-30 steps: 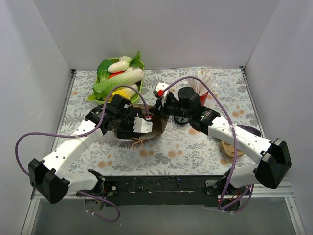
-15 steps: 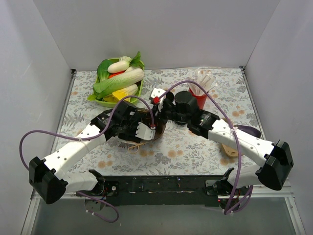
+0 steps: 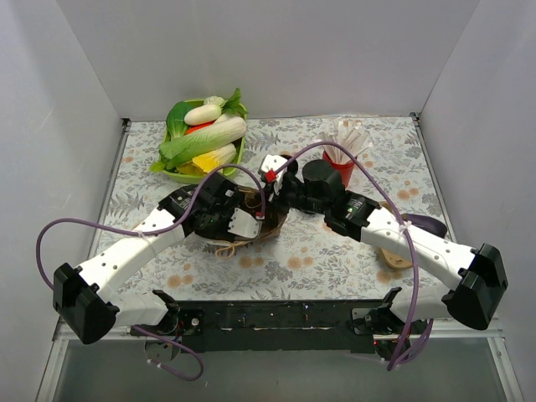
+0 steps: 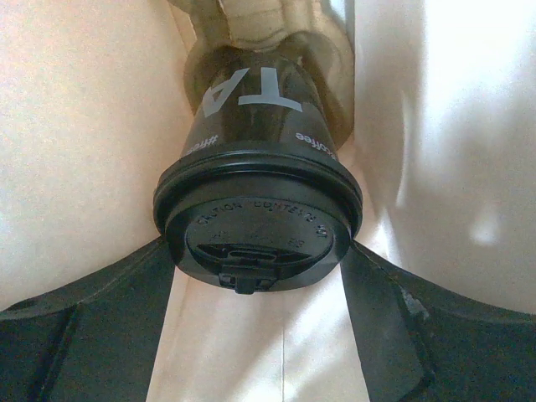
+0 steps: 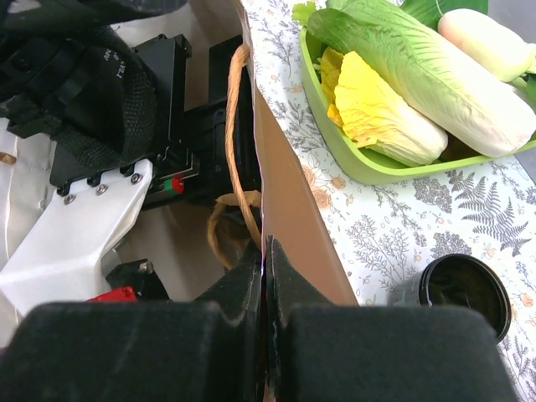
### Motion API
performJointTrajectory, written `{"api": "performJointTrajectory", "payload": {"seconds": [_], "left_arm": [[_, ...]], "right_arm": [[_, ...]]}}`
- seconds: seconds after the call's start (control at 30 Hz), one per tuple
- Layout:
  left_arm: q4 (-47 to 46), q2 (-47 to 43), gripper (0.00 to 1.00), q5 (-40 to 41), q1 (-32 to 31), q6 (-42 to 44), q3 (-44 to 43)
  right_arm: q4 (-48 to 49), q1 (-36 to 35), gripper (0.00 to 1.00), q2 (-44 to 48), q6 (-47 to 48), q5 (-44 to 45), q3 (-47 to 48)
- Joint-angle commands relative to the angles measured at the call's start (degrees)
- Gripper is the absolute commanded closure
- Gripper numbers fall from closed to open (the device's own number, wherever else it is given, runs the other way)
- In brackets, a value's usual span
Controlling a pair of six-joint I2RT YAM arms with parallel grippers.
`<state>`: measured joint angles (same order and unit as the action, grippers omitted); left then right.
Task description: Pack the takeout coffee
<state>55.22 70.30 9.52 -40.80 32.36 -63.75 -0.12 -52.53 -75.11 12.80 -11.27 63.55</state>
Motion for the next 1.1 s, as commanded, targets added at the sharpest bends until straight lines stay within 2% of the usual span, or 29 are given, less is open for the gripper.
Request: {"api": "performJointTrajectory", "payload": {"seconds": [0.0,0.23,0.67,1.07], "left_arm": [[-1.3,-1.0,1.0,1.9,-1.3,1.3,2.2],[-8.2,-0.7,1.0,1.5,-2.0,-1.2,3.4],[-12.2,1.8,1.0,2.6,-2.2,-0.1,7.3],[-15.4,5.2,1.0,4.9,-2.2,-5.6,2.1]], "right_arm": [[6.3,-0.1,0.99,4.4,0.5,-0.1,-2.8],[13.0,-0.1,0.99,8.1,2.3,-5.7,-9.3],[11.2,2.0,0.99,4.9,-2.1,-9.2,-7.0],[8.1,6.5,0.99,0.7,-8.0,-16.5,-3.0]]}}
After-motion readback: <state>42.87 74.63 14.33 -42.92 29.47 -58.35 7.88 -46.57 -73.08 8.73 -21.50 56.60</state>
